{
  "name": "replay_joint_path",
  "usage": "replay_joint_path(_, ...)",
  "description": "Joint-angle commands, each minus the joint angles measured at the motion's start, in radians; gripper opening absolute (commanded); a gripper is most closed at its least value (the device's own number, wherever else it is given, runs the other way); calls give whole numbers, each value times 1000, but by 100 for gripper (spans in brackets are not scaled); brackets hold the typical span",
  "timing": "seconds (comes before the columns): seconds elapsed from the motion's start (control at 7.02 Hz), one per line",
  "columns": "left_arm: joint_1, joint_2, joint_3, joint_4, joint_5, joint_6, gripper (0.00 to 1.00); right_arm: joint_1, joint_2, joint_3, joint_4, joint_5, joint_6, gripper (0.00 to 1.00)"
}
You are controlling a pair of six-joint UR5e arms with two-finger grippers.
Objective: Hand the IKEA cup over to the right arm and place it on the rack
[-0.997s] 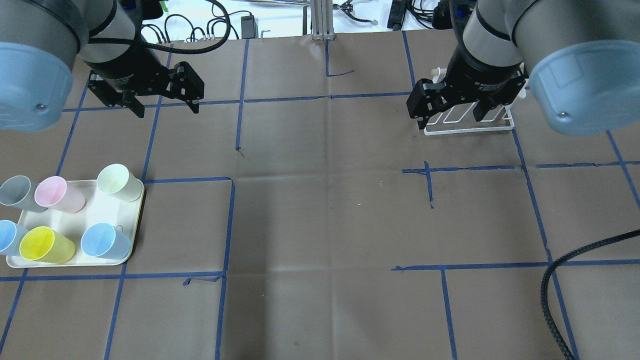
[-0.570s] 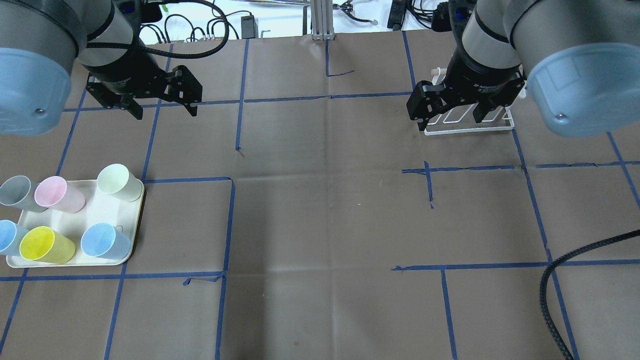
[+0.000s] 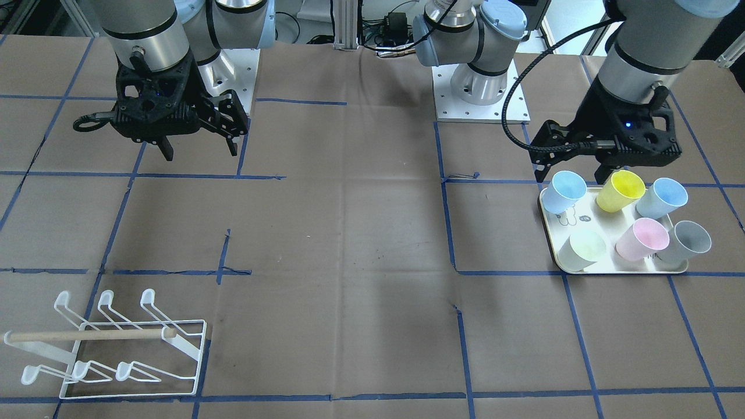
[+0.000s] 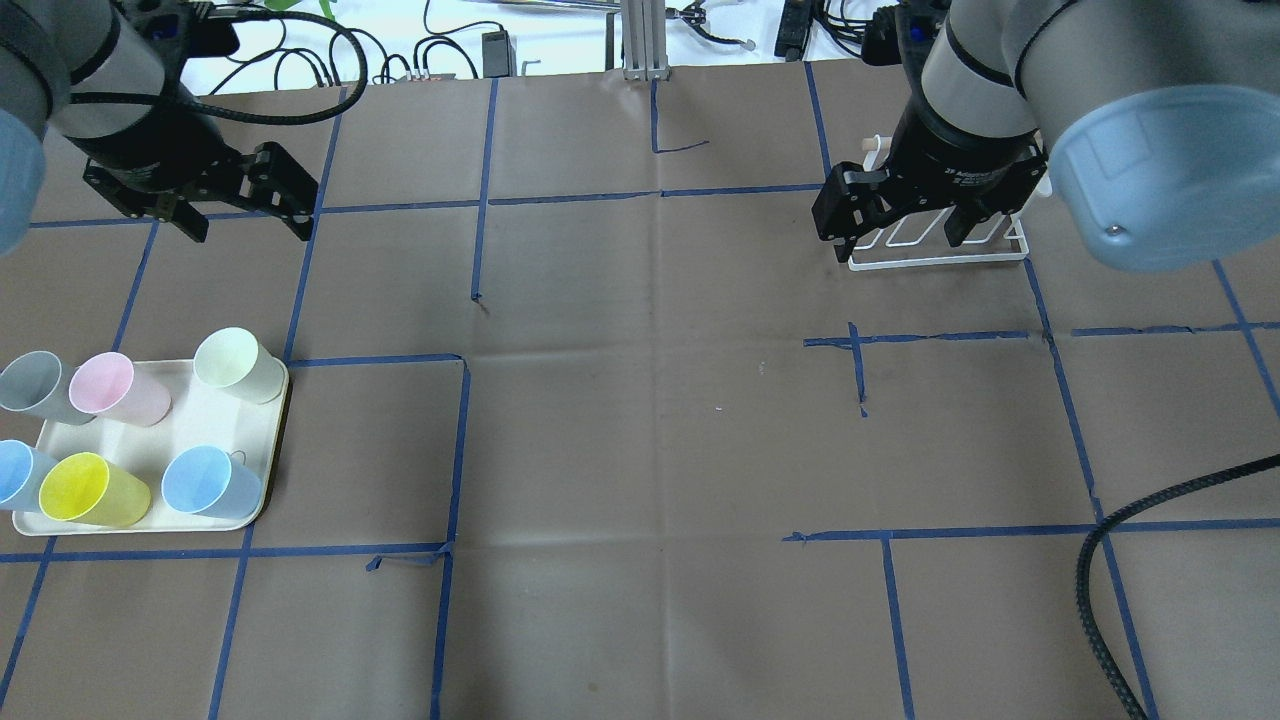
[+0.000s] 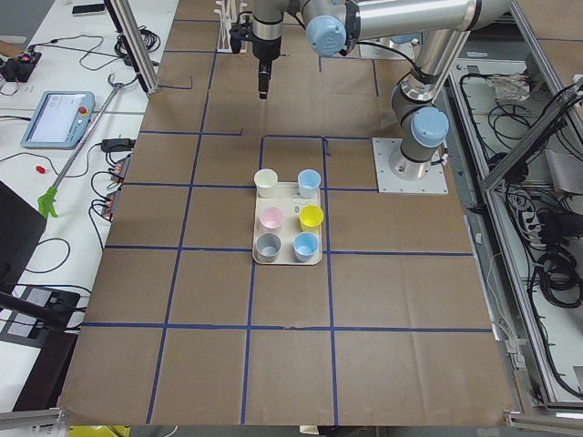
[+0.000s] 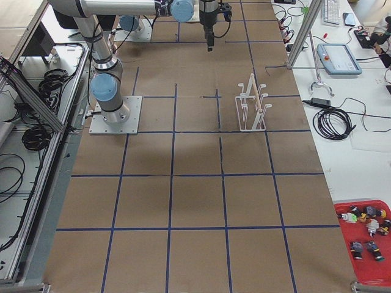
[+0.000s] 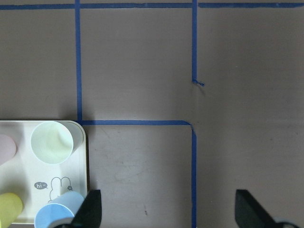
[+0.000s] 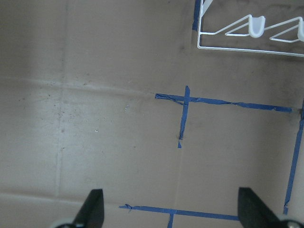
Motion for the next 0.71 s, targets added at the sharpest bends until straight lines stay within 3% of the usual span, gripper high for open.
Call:
replay_joint_path(0.0, 187, 15, -100, 19, -7, 237, 97, 0, 2, 1, 0, 3, 1, 100)
replay_joint_path(0.14, 268, 14, -143, 80, -10, 272, 97, 0, 5, 3, 2, 3, 2, 100)
replay_joint_path(0.57, 280, -28, -190, 142, -31, 197, 97, 0, 7, 3, 2, 3, 4, 100)
